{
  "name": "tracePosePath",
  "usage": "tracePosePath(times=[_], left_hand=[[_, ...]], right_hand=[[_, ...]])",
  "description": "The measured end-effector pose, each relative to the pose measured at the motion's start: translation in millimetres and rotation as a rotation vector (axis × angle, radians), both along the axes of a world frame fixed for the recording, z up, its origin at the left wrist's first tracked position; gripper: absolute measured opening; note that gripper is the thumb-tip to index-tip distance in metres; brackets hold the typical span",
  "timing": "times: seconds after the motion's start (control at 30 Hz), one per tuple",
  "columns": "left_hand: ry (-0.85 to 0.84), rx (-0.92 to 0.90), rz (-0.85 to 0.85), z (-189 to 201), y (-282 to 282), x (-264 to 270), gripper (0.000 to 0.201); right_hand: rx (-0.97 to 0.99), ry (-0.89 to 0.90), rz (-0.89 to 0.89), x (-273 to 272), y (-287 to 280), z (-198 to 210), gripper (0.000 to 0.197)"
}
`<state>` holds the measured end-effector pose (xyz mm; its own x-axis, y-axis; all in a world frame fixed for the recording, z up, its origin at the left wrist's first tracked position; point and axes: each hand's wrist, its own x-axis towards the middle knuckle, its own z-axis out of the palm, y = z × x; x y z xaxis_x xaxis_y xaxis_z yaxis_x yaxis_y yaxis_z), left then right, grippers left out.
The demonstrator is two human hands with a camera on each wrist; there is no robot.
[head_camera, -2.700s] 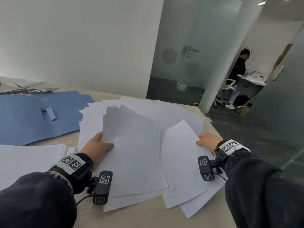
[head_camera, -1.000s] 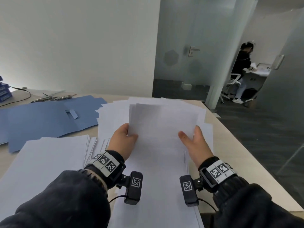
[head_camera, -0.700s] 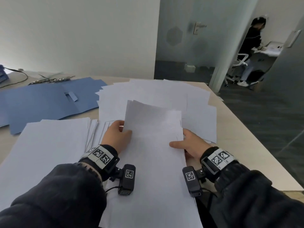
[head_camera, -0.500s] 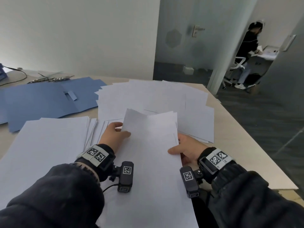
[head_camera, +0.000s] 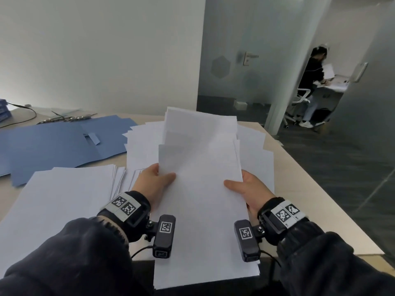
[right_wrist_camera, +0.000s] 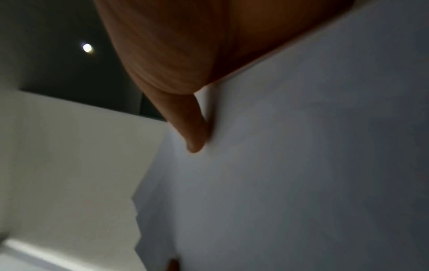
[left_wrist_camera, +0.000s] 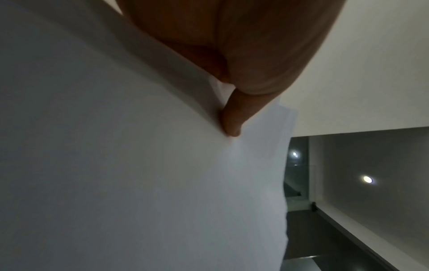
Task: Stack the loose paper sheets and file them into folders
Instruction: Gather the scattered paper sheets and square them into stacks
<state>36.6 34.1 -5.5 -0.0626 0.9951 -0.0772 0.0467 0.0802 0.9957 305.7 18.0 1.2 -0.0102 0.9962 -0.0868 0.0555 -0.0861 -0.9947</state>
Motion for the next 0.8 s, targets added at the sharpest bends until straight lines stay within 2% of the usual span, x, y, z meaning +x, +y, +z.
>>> tracePosePath(times=[0.1,0.27,0.4,0.47,0.6,0.8], left_hand=[[0.041,0.139,0.048,27.9,2.0,2.9,0.018],[0.017,0.384,0.117,83.3,3.3,9.1,0.025],[-0.068,0.491,0.105,104.0,4.9,14.2,0.01],[-0.049,0.485,0.038,96.8,4.9,13.4,0.016],[0.003,0.374,-0.021,58.2,5.7,10.9,0.035],[-0.048,0.291,-0.044,40.2,5.0,18.6,0.039]], right_hand=[[0.148,-0.055,-0.074,-3.7,2.3,14.8,0.018],[0.34,0.094,-0.2,-12.2,8.9,60.0,0.007],[0.411,0.128,-0.208,-12.8,12.9,77.2,0.007],[0.414,0.099,-0.196,-12.0,10.8,73.5,0.011],[0.372,0.083,-0.169,-10.9,1.9,52.4,0.022],[0.326,0.094,-0.132,-9.9,2.1,43.3,0.027]])
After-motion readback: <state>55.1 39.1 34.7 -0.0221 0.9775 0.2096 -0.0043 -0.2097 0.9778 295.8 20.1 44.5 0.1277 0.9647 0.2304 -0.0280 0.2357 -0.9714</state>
